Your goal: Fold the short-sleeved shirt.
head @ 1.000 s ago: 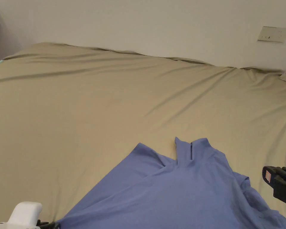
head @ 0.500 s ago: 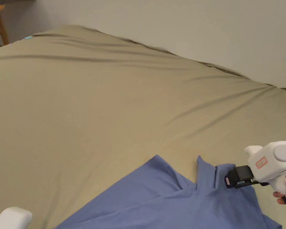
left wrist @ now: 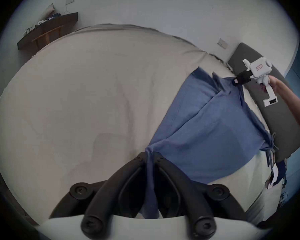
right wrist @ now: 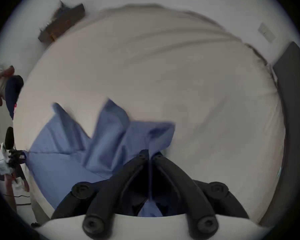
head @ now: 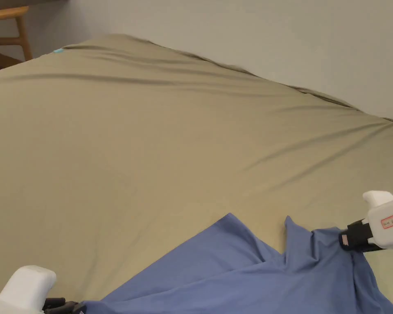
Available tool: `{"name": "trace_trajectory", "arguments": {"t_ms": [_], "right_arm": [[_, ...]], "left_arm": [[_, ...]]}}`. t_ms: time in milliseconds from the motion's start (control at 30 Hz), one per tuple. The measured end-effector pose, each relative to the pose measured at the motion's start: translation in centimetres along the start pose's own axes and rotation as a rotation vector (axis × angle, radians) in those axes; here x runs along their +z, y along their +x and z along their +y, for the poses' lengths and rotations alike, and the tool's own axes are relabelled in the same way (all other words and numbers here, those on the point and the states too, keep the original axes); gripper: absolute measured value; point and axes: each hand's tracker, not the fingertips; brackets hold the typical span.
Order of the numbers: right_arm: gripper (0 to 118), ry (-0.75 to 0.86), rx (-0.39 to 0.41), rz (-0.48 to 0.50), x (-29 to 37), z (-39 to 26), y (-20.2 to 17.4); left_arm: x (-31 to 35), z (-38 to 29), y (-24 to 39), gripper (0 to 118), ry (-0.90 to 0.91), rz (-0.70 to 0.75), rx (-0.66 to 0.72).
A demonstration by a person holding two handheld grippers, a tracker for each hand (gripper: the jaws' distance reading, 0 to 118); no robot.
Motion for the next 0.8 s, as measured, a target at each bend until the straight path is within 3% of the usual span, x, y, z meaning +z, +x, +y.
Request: {"name": "trace_trajectory", "arguments": {"t_ms": [167, 433, 800], "right_arm": [[4, 0.251, 0.014, -0.042, 9.2, -0.4, -0.4], [4, 0.632, -0.061, -0.185, 24.3, 1.5, 2.2], [4, 0.902, -0.091, -0.346, 35.4, 7.8, 5.0]], "left_arm": [[3.6, 6.3, 1.2, 4, 0.13, -0.05, -0.045], [9.1, 20.4, 5.2, 4, 0.373, -0.028, -0.211], [12.4, 38.0, 10.7, 4, 0.506, 0.086, -0.339]]}}
